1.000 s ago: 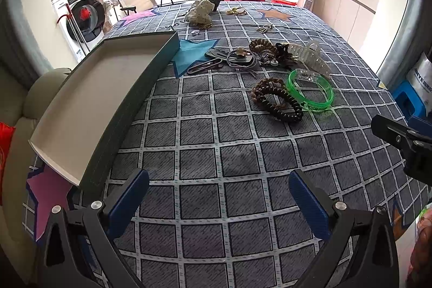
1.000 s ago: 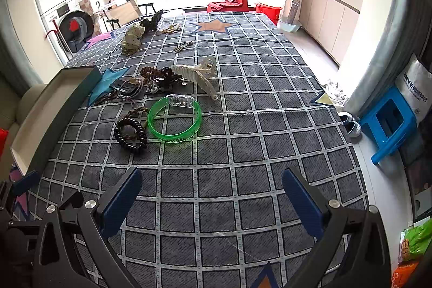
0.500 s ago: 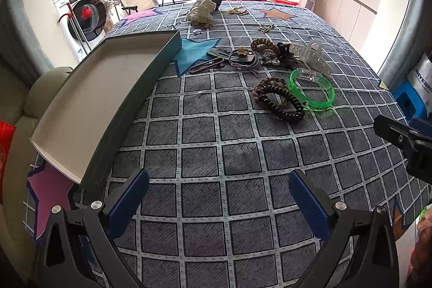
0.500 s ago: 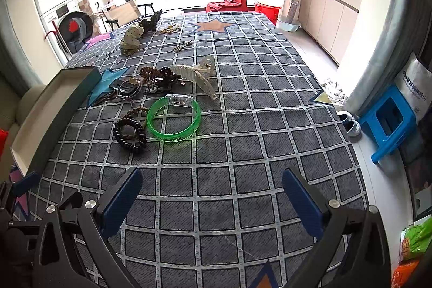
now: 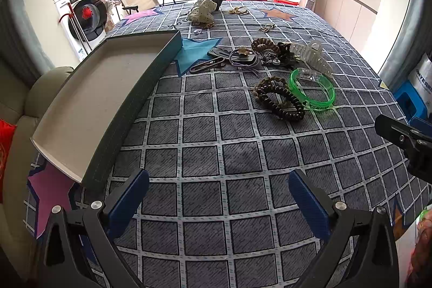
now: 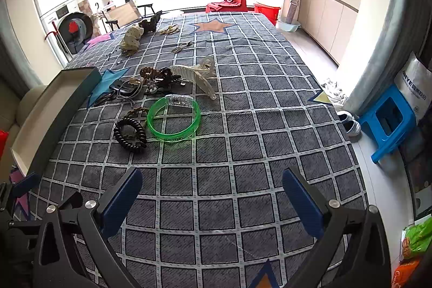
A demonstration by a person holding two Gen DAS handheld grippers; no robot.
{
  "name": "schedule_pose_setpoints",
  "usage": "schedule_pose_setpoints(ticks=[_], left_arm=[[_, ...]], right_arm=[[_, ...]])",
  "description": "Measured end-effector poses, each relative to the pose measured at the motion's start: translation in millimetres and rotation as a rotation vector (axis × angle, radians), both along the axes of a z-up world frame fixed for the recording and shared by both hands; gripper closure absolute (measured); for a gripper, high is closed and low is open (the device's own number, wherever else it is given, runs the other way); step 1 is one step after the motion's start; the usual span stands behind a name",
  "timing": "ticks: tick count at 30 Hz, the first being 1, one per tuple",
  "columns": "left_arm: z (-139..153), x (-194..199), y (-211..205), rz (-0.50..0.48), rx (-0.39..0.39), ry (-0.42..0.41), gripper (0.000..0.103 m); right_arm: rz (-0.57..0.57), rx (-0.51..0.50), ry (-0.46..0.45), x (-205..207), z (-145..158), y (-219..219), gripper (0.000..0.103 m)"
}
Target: Organize jewelry
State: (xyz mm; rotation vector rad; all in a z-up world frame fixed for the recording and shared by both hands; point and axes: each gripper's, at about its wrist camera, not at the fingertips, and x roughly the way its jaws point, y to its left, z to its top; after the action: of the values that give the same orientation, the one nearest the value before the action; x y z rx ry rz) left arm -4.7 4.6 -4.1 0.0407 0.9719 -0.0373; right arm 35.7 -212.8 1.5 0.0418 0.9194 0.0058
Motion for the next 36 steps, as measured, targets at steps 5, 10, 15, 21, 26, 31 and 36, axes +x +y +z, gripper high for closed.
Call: schedule_pose_setpoints(ticks=[5,10,15,21,26,31,36], left_arm=[[-1.1,-0.9,1.7,0.003,0.001,0.003,0.000],[-0.9,-2.1,3.3,0.007,0.001,0.004,0.000],[-0.8,-1.5,2.7,0.005,0.001,0.004,0.000],[-1.0,-1.2,2.8,0.005,0.001,0.006,0.000],[-1.2,-1.0,2.9,0.006,0.001,0.007,0.000],[-2.9,-0.4,2.9,0.008,0.001,0.013,0.000],[-3.3,0.9,1.6,0.008,0.001,0.015,0.000]], right_arm=[[0.001,0.000,0.000,1.6,-2.4,1.0,0.000],[0.000,0.001,0.001,-0.8,-0.8,-1.3,0.000],[0.001,0.001,0.001,-0.4,-1.2,-1.0,0.000],[0.000,0.001,0.001,0.5,-2.0,-0.4,0.000],[0.000,0.002,0.001,-0.5,-1.5,-1.8,0.000],[-0.001,0.004,0.002,-0.4,-1.9,-2.2,0.000],[-0.004,0.012,0.005,1.9,-4.3,-4.9,0.000]])
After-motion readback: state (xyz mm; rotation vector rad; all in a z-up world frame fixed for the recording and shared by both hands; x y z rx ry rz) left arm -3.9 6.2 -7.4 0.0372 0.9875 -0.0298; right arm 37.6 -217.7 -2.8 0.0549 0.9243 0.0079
